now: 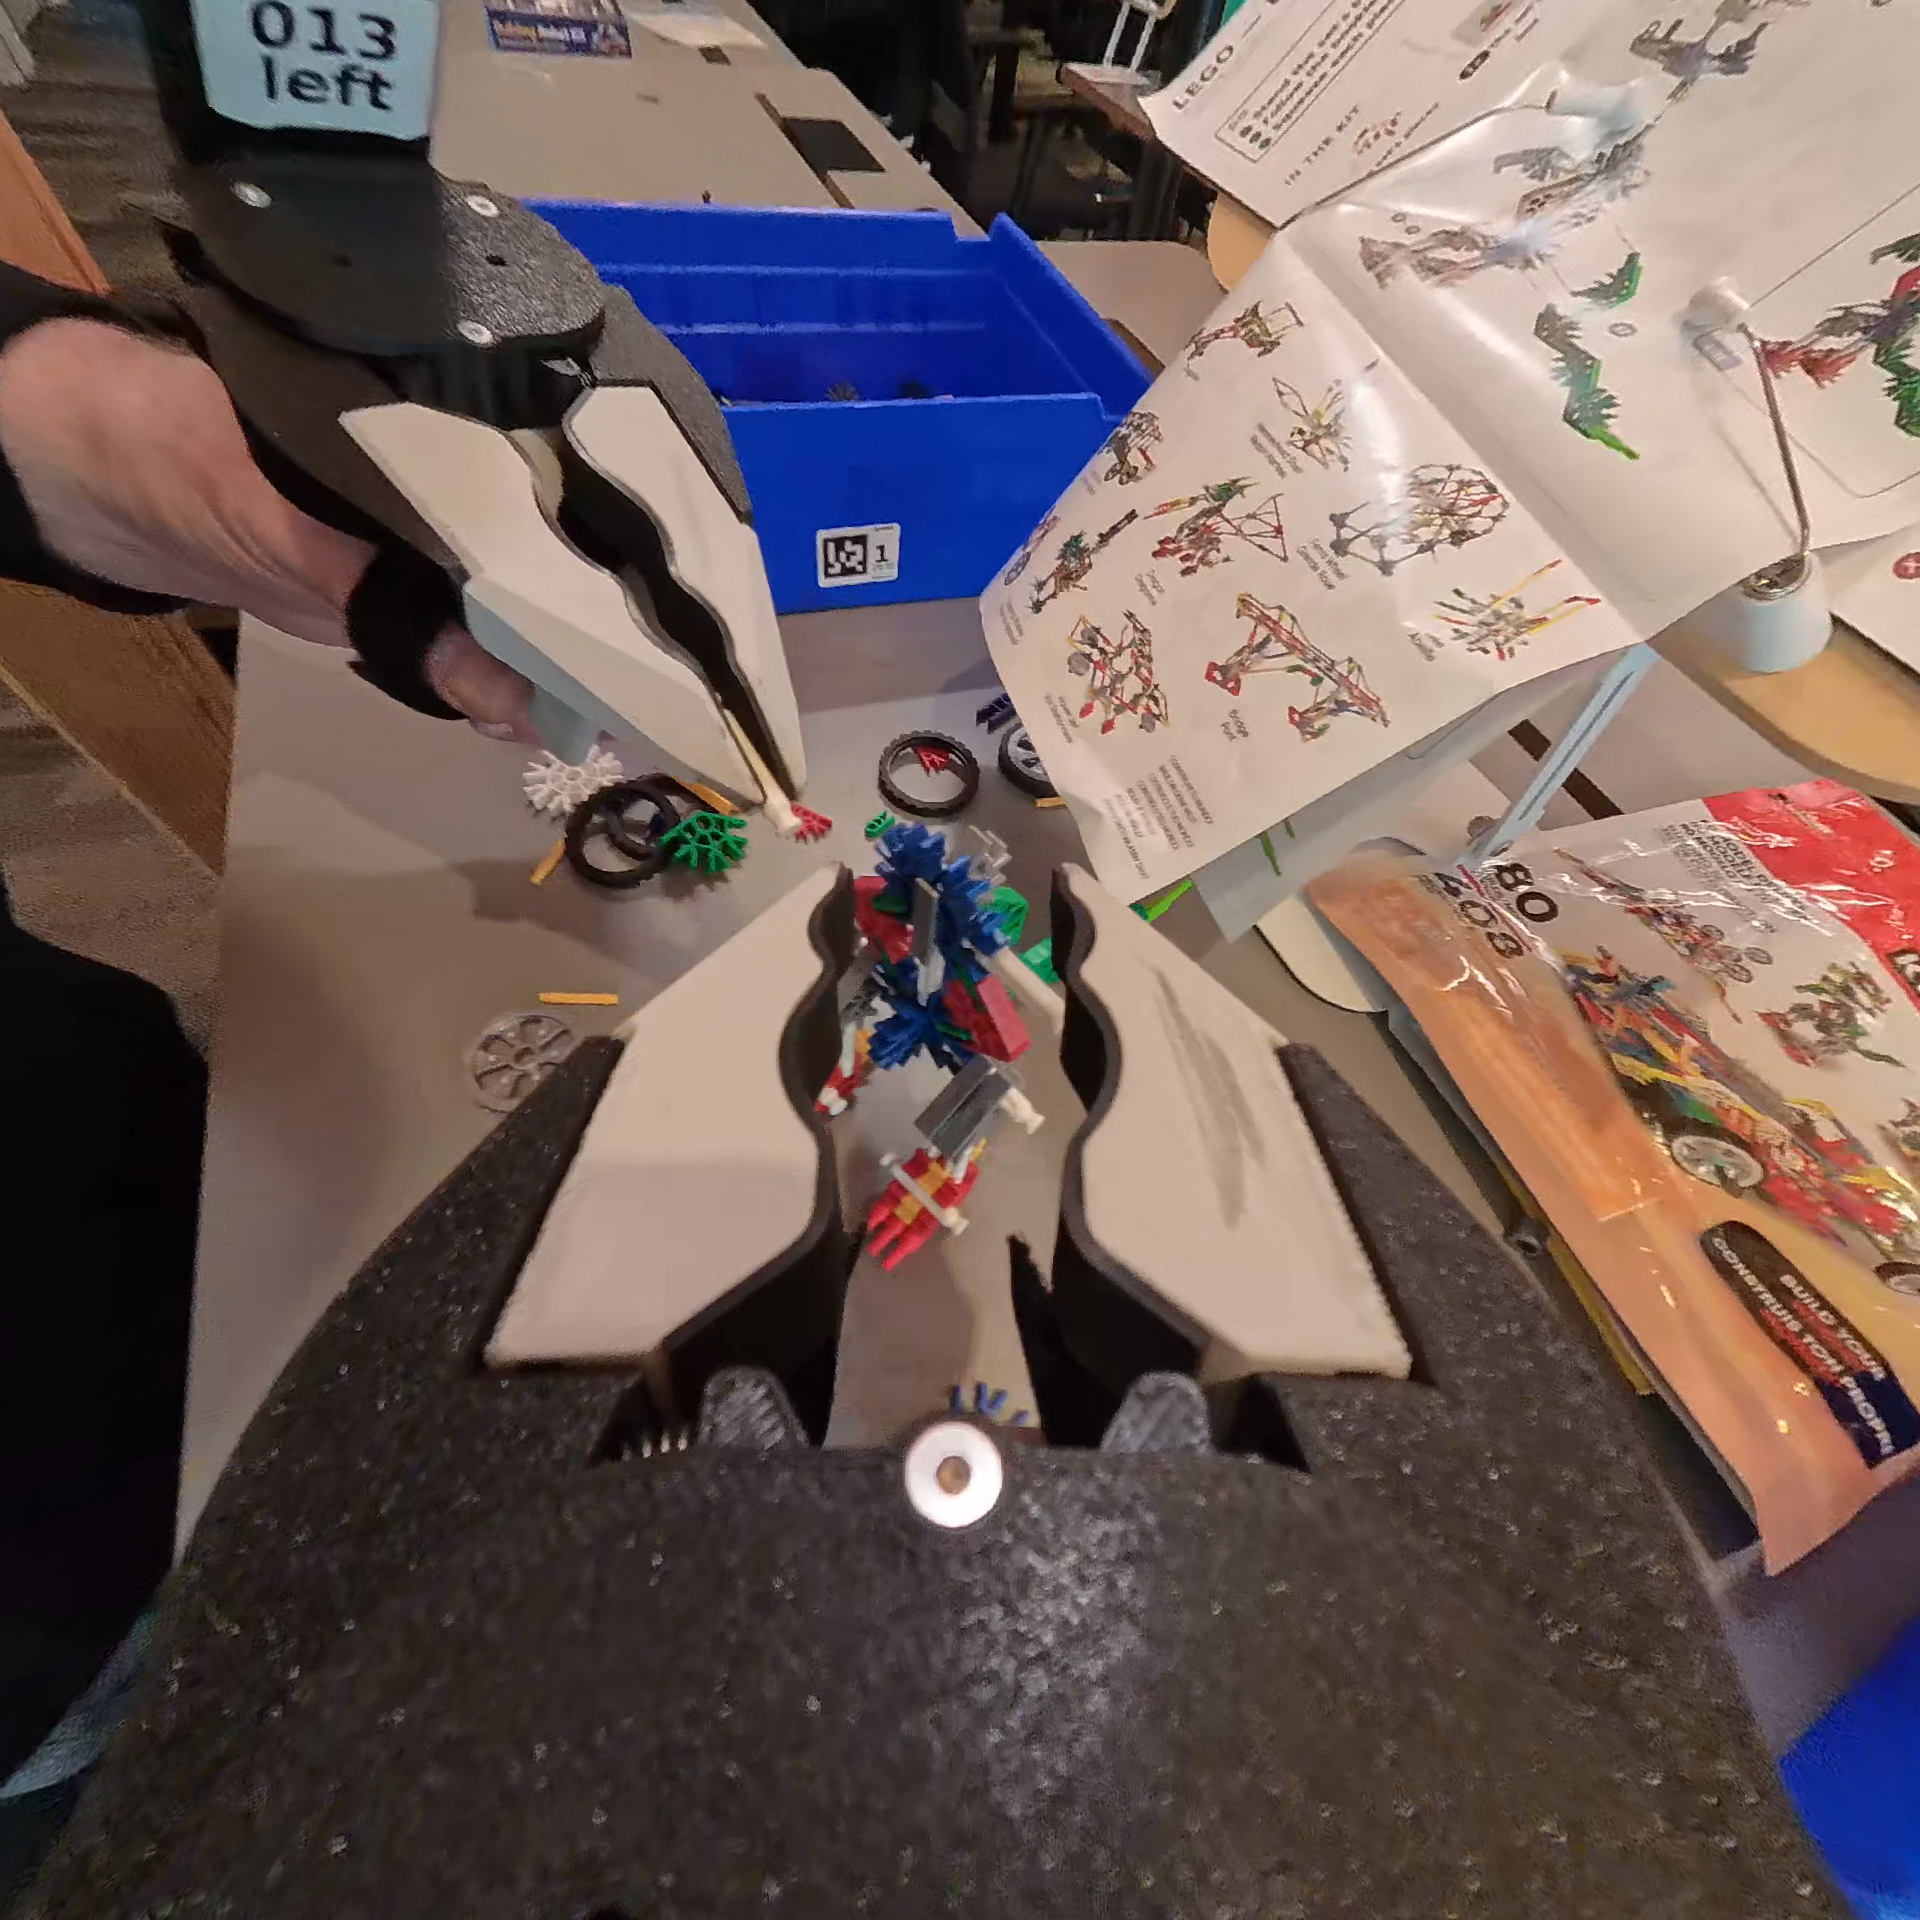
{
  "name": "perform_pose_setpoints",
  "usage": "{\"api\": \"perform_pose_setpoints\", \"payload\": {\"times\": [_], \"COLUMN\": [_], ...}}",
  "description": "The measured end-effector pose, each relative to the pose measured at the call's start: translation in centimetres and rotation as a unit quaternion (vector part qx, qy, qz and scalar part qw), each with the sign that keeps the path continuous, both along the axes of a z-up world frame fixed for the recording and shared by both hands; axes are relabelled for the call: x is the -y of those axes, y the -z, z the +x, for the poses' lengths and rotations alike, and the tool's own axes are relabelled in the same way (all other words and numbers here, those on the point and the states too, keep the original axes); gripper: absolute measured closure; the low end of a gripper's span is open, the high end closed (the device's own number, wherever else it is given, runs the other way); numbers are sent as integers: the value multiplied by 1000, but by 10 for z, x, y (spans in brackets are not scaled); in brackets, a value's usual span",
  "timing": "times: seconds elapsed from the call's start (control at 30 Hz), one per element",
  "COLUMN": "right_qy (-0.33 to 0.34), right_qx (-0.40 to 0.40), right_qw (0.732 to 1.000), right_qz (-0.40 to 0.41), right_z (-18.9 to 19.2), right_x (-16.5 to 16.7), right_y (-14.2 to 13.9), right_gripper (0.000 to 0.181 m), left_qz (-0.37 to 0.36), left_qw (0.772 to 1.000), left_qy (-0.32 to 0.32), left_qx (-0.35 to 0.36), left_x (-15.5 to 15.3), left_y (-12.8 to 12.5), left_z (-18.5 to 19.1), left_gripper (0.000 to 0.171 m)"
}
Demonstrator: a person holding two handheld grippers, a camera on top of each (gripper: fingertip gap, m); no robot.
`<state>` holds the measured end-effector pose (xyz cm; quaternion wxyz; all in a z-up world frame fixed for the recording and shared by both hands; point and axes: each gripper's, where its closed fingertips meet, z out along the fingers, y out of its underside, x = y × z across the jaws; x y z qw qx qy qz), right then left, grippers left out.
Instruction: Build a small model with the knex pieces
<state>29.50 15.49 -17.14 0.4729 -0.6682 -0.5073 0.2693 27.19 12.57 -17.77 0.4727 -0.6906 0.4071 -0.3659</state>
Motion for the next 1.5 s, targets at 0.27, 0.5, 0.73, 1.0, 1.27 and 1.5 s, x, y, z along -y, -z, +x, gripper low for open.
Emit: {"api": "perform_pose_setpoints", "payload": {"times": [0.27, 0.5, 0.73, 1.0, 1.27, 1.5], "right_qy": [-36, -74, -84, -85, -92, -86], "right_qx": [19, 9, 0, -5, 15, 8], "right_qw": [999, 997, 996, 996, 996, 996], "right_qz": [-2, -2, -25, -33, -10, -13], "right_z": [-15, -20, -21, -21, -26, -26], "right_x": [-5, 0, 0, -2, -7, -9], "right_y": [14, 17, 23, 22, 21, 21], "right_gripper": [138, 138, 139, 141, 142, 145], "left_qz": [15, 36, 46, 53, 62, 62], "left_qw": [999, 997, 995, 994, 994, 992], "left_qy": [-33, -46, -55, -58, -55, -71], "left_qx": [21, 47, 64, 76, 76, 84], "left_x": [-9, -12, -15, -17, -22, -25], "left_y": [5, 7, 7, 8, 7, 8], "left_z": [1, 7, 9, 7, 5, 2], "left_gripper": [169, 169, 169, 169, 169, 169]}}
